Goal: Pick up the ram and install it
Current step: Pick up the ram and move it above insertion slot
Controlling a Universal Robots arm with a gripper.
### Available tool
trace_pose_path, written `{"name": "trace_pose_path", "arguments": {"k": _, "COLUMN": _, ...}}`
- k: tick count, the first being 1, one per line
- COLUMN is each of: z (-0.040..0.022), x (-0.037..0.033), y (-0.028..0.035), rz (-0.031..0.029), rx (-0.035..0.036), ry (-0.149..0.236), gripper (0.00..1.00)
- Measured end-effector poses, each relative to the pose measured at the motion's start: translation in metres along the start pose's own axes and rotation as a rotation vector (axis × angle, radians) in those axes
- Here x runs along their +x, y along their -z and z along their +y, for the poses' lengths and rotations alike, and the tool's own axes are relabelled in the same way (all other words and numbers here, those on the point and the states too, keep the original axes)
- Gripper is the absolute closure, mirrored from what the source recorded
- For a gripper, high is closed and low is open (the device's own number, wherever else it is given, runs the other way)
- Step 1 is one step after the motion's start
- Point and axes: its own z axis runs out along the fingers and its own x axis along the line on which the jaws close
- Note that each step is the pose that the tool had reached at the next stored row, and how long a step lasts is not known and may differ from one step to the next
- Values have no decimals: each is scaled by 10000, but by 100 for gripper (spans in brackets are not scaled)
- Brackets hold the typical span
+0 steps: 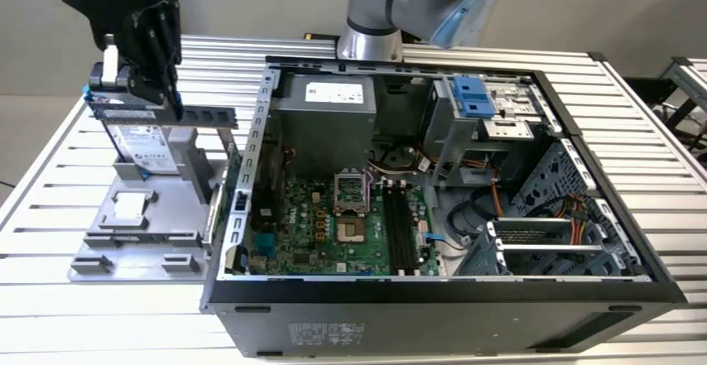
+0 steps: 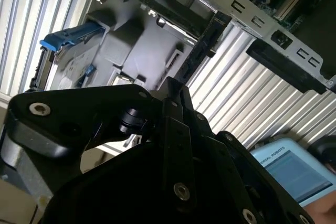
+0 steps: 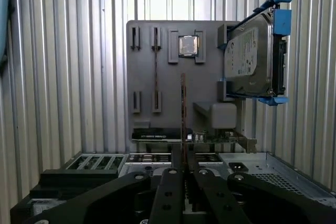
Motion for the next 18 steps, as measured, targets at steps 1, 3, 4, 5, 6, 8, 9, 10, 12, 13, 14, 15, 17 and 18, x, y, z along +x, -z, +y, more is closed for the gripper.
{"name": "trace_pose_path", "arguments": {"k": 1, "z": -27, "x": 0, "y": 0, "rz": -1, "rx": -2, "ry": 0, "gripper": 100}}
{"name": "trace_pose_path", "arguments": {"k": 3, "z": -80, "x": -1, "y": 1, "rz": 0, "rx": -8, "ry": 1, "gripper": 100}}
{"name": "trace_pose_path", "arguments": {"k": 4, "z": -108, "x": -2, "y": 2, "rz": 0, "rx": -11, "ry": 1, "gripper": 100}}
{"name": "trace_pose_path", "arguments": {"k": 5, "z": -139, "x": -3, "y": 3, "rz": 0, "rx": -16, "ry": 2, "gripper": 100}}
{"name": "trace_pose_path", "arguments": {"k": 6, "z": -172, "x": -3, "y": 3, "rz": 0, "rx": -21, "ry": 3, "gripper": 100}}
{"name": "trace_pose_path", "arguments": {"k": 8, "z": -244, "x": -4, "y": 5, "rz": 0, "rx": -32, "ry": 5, "gripper": 100}}
{"name": "trace_pose_path", "arguments": {"k": 9, "z": -282, "x": -5, "y": 5, "rz": 0, "rx": -37, "ry": 5, "gripper": 100}}
{"name": "trace_pose_path", "arguments": {"k": 10, "z": -320, "x": -6, "y": 6, "rz": 0, "rx": -41, "ry": 5, "gripper": 100}}
{"name": "trace_pose_path", "arguments": {"k": 12, "z": -399, "x": -8, "y": 8, "rz": 1, "rx": -50, "ry": 6, "gripper": 100}}
{"name": "trace_pose_path", "arguments": {"k": 13, "z": -435, "x": -9, "y": 9, "rz": 1, "rx": -54, "ry": 7, "gripper": 100}}
{"name": "trace_pose_path", "arguments": {"k": 14, "z": -469, "x": -10, "y": 9, "rz": 1, "rx": -56, "ry": 9, "gripper": 100}}
{"name": "trace_pose_path", "arguments": {"k": 15, "z": -503, "x": -11, "y": 10, "rz": 2, "rx": -58, "ry": 10, "gripper": 100}}
{"name": "trace_pose_path", "arguments": {"k": 17, "z": -563, "x": -13, "y": 11, "rz": 1, "rx": -59, "ry": 17, "gripper": 100}}
{"name": "trace_pose_path", "arguments": {"k": 18, "z": -592, "x": -14, "y": 12, "rz": 1, "rx": -59, "ry": 22, "gripper": 100}}
